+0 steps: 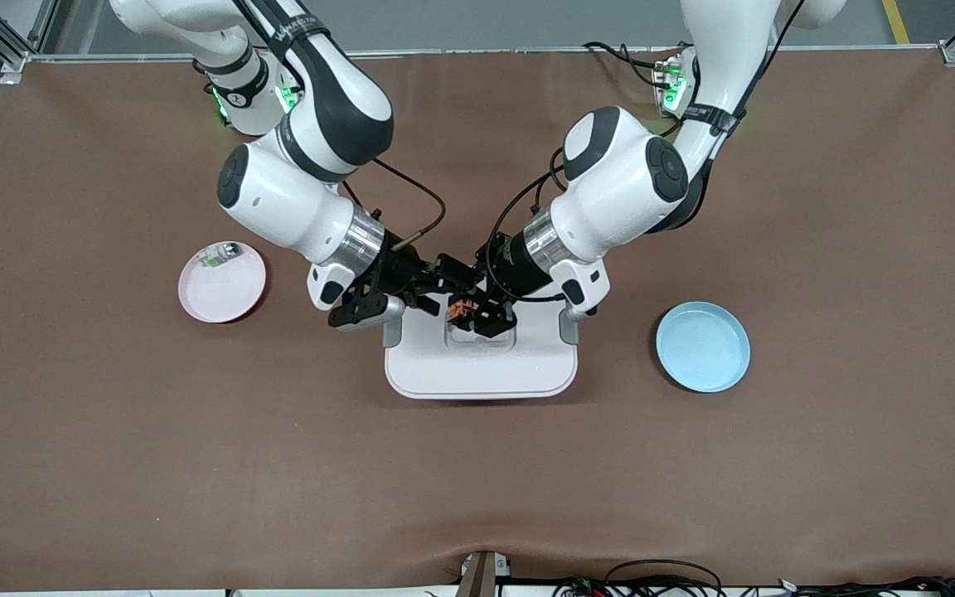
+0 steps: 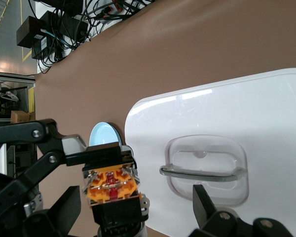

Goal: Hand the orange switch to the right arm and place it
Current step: 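Grasp the switch with the right gripper from the left gripper above the box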

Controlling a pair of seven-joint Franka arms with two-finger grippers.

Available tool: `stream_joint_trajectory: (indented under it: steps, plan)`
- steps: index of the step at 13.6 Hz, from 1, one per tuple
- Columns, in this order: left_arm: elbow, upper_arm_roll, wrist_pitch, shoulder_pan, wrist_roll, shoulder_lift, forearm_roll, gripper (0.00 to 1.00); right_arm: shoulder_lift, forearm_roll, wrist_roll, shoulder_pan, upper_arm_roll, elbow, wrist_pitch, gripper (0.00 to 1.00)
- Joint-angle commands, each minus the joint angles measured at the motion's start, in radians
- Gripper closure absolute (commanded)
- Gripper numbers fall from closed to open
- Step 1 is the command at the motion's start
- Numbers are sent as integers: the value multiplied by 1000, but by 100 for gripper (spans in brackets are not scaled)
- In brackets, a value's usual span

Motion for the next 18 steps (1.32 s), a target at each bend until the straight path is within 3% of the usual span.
stream_joint_trajectory:
  steps: [1,6,8,12,18]
  plan:
    - [19,9,9,-11,-33,9,25,72,14,27,3,9,-9,38,0,0]
    - [17,9,9,-11,-33,9,26,72,25,42,4,9,-9,64,-3,1]
    - [19,9,9,-10,-33,9,26,72,28,44,3,9,-9,65,-1,23]
    - [17,10,9,-10,-33,9,26,72,30,45,3,21,-11,67,0,100]
    - [19,10,7,-10,-32,9,36,71,36,64,16,26,-11,73,-1,100]
